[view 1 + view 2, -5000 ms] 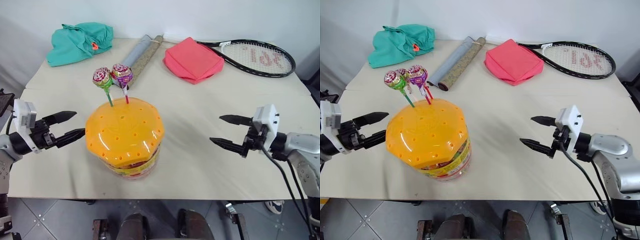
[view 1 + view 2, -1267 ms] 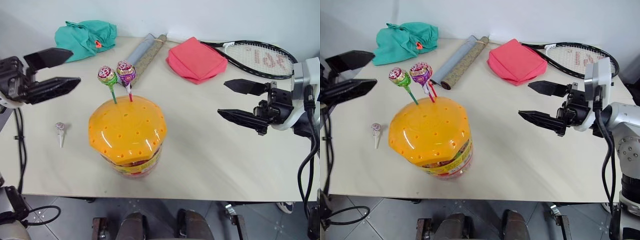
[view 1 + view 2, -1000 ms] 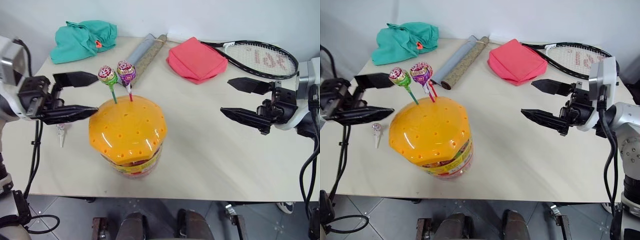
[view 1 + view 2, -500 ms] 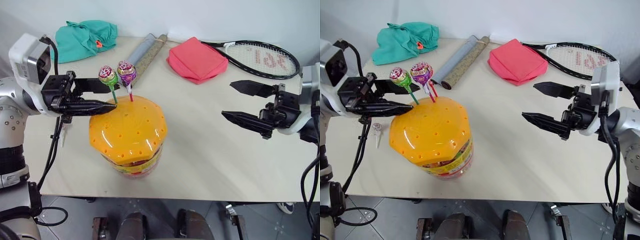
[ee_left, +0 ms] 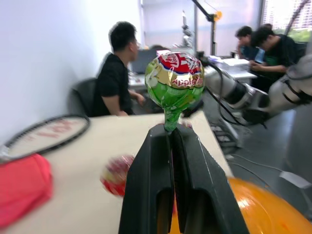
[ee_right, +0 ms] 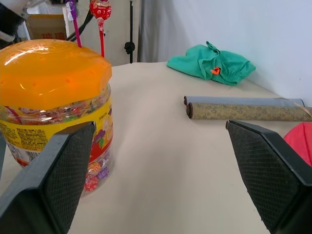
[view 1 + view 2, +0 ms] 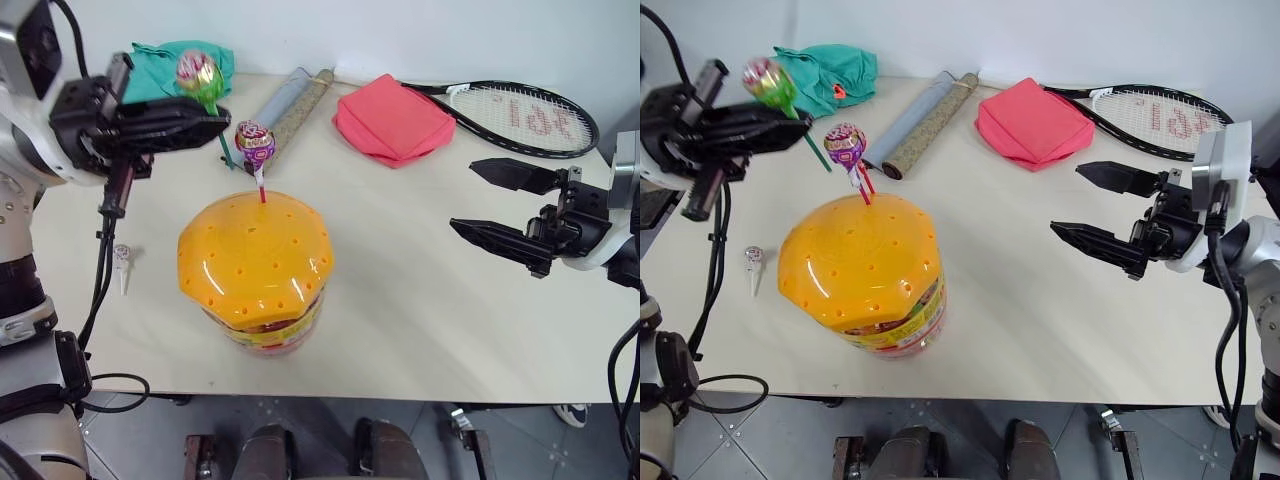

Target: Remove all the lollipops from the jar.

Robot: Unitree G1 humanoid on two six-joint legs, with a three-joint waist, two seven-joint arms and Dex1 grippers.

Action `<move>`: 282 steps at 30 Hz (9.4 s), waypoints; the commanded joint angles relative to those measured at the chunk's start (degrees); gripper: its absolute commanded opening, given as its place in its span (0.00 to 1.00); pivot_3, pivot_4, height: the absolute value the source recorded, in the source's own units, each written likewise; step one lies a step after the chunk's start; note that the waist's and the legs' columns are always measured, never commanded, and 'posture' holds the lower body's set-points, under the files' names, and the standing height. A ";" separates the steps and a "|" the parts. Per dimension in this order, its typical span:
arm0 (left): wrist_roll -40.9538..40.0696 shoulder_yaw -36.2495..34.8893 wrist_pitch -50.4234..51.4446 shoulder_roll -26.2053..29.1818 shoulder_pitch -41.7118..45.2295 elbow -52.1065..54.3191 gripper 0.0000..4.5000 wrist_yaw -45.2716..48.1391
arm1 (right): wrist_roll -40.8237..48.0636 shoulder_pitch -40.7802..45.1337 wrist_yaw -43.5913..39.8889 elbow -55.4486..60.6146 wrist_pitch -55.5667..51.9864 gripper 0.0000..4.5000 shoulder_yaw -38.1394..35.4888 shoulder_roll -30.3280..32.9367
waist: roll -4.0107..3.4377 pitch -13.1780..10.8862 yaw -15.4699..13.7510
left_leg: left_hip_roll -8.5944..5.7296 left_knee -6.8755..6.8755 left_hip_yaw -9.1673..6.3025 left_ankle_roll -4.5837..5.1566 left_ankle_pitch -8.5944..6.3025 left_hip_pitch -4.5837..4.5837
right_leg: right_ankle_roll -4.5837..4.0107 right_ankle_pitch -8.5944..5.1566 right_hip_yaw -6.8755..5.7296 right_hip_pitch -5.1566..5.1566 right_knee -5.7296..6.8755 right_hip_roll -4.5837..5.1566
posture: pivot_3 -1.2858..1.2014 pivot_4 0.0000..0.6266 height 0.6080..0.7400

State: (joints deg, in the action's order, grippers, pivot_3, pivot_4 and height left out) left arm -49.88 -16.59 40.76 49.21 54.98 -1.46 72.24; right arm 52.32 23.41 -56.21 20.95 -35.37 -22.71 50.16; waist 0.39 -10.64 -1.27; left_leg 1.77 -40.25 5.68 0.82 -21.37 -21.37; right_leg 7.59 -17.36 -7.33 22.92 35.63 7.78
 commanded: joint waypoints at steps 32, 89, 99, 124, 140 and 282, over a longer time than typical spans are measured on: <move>37.80 14.01 31.53 18.29 -7.62 -32.44 0.11 -44.49 | 2.45 8.88 -10.23 -6.72 -0.90 1.00 7.62 0.20 | 0.15 0.02 -0.09 | 0.00 0.11 0.18 -0.01 0.00 0.03 | 0.00 0.00 0.04 0.11 0.03 -0.04 | 0.52 0.24 1.00; -2.50 -17.04 -7.79 5.45 -32.06 2.26 0.99 10.21 | -8.65 43.15 -8.92 -18.89 -7.46 1.00 31.40 -29.58 | 0.22 0.02 3.54 | 0.02 0.14 0.41 0.03 -0.02 -0.11 | -0.04 -0.01 -0.09 0.67 0.45 0.11 | 0.52 0.24 1.00; -4.13 -20.92 -6.72 6.21 -36.37 6.06 0.99 6.99 | -11.45 45.09 -13.03 -22.69 -5.69 1.00 33.80 -34.96 | 0.22 0.02 4.49 | 0.01 0.16 0.24 0.02 -0.03 -0.11 | -0.04 -0.01 -0.16 0.63 0.50 0.11 | 0.52 0.24 1.00; -3.68 -16.95 -8.40 6.07 -31.35 2.08 1.00 6.86 | -14.70 52.59 -14.77 -31.94 2.15 0.00 26.58 -37.67 | 0.22 0.02 4.72 | 0.01 0.19 0.18 0.00 -0.04 -0.11 | -0.04 -0.01 -0.18 0.63 0.53 0.11 | 0.52 0.24 1.00; -3.30 -17.88 -7.39 9.18 -33.10 -3.59 1.00 12.14 | -16.02 35.75 -6.26 -13.63 -18.84 0.00 19.94 -4.60 | 0.28 0.05 3.97 | -0.03 0.24 0.08 0.02 -0.06 -0.12 | -0.04 -0.01 -0.22 0.57 0.49 0.17 | 0.52 0.24 1.00; -2.19 -5.25 -7.07 14.41 -20.99 -11.41 1.00 13.20 | -33.24 -0.31 7.72 -24.78 -20.90 0.99 2.55 11.06 | -0.01 -0.11 2.79 | 0.03 0.16 0.95 -0.02 -0.15 -0.05 | -0.08 -0.04 0.17 0.78 0.35 0.18 | 0.52 0.24 1.00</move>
State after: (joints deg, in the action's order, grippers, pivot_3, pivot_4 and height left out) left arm -52.34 -20.19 33.35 63.57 33.03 -12.36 85.81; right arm 17.21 22.80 -47.19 -7.42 -57.54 -16.98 59.29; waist 0.38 -10.75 1.52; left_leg 1.79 -40.09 6.63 0.80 -21.51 -21.42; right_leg 7.50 -17.40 -7.17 23.70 35.98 7.96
